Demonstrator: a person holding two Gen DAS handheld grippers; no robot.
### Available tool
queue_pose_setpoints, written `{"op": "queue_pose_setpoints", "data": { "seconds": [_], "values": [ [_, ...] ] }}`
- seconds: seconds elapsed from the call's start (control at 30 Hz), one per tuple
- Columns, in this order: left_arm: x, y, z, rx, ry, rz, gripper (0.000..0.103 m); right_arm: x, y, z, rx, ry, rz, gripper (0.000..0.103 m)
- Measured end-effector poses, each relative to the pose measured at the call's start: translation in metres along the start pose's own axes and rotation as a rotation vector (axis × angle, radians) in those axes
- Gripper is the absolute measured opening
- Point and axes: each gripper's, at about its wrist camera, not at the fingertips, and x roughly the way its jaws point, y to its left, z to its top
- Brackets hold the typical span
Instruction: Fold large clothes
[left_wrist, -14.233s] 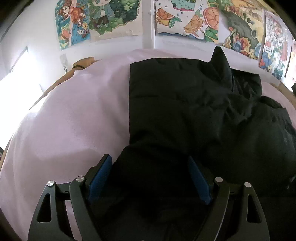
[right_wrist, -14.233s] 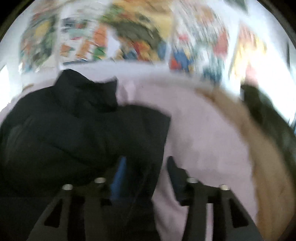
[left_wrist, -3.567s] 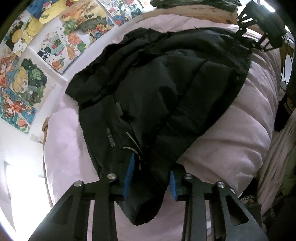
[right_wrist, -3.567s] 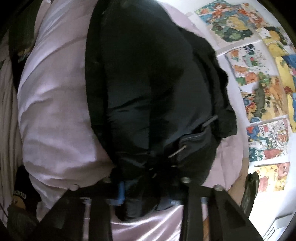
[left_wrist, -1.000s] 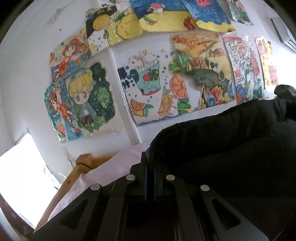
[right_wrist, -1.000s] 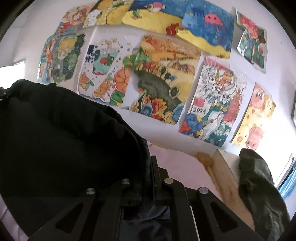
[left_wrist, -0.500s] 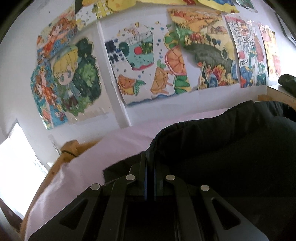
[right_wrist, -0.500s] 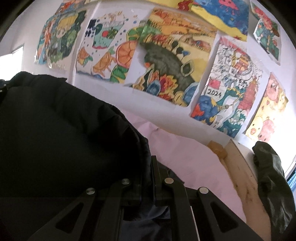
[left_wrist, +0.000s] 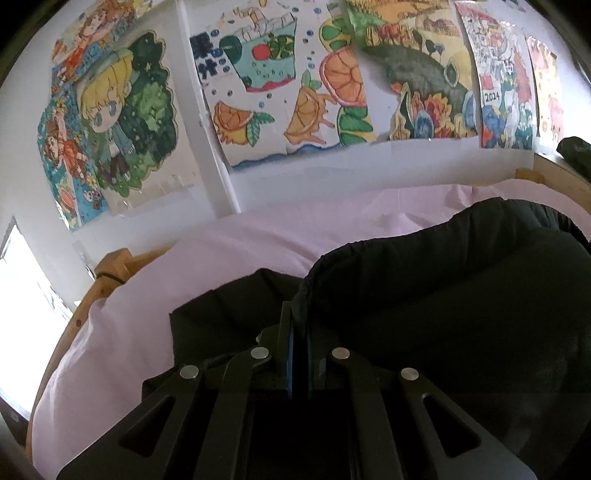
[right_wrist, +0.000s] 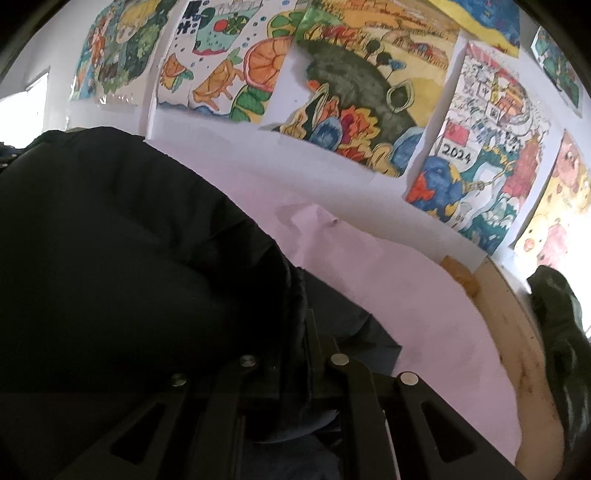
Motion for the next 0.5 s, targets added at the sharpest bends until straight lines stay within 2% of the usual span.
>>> {"op": "queue_pose_setpoints", "data": {
  "seconds": [0.17, 0.5],
  "values": [
    [0.011, 0.000, -0.003, -0.013, 0.038, -0.018, 0.004, 0.017, -0.002, -0.007, 0.021, 0.063, 0.070, 0.011],
    [0.009, 0.005, -0.007, -0.047, 0.031, -0.054, 0.005, 0.015, -0.006, -0.007, 0.049, 0.056, 0.092, 0.012]
  ]
}}
